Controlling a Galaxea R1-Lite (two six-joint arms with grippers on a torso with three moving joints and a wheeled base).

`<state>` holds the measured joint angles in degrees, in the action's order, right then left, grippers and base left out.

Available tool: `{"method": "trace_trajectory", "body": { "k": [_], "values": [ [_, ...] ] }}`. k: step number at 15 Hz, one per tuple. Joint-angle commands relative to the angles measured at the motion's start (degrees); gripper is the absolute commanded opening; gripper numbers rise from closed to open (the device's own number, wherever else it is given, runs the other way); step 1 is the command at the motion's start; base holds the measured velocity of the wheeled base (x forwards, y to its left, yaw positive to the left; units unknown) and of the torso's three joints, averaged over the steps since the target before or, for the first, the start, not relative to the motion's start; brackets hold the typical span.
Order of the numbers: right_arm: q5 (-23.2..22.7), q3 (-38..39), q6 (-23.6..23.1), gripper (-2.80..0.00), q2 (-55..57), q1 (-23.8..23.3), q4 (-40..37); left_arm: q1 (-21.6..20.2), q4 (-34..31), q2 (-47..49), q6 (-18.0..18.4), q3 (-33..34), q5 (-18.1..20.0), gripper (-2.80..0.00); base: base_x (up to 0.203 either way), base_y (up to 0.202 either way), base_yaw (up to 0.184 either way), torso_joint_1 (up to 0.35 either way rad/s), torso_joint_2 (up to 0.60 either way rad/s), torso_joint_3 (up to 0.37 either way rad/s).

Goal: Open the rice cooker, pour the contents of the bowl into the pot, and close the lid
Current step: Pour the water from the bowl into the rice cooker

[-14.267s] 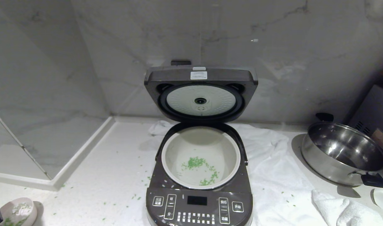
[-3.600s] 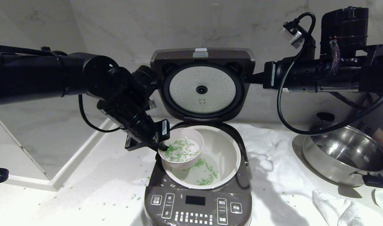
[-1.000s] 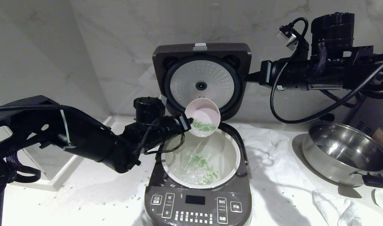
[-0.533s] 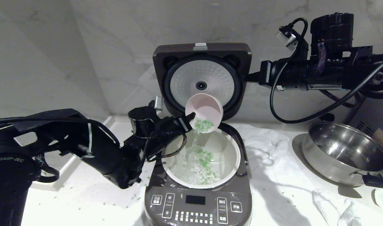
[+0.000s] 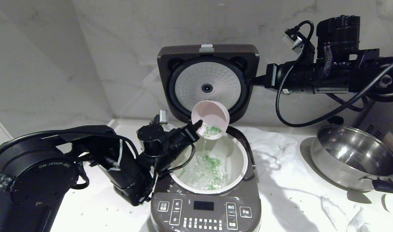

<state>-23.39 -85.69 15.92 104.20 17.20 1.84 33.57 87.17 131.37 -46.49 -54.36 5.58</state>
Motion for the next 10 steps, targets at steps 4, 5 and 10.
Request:
{"method": "trace_trajectory", "body": {
  "k": [4,5,10],
  "values": [
    [-0.16,-0.01,-0.01,-2.80,0.54,0.03,0.00,0.97,0.49,0.56,-0.44,0.04,0.13,-2.80,0.000,0.000,0.000,0.000,0.00,0.000],
    [-0.16,-0.01,-0.01,-2.80,0.52,0.03,0.00,0.97,0.49,0.38,-0.35,-0.12,0.22,-2.80,0.000,0.000,0.000,0.000,0.00,0.000],
    [-0.16,-0.09,-0.01,-2.80,0.48,0.08,0.00,0.79,0.00,-5.09,1.13,-1.99,2.99,-2.80,0.000,0.000,0.000,0.000,0.00,0.000]
  ]
}}
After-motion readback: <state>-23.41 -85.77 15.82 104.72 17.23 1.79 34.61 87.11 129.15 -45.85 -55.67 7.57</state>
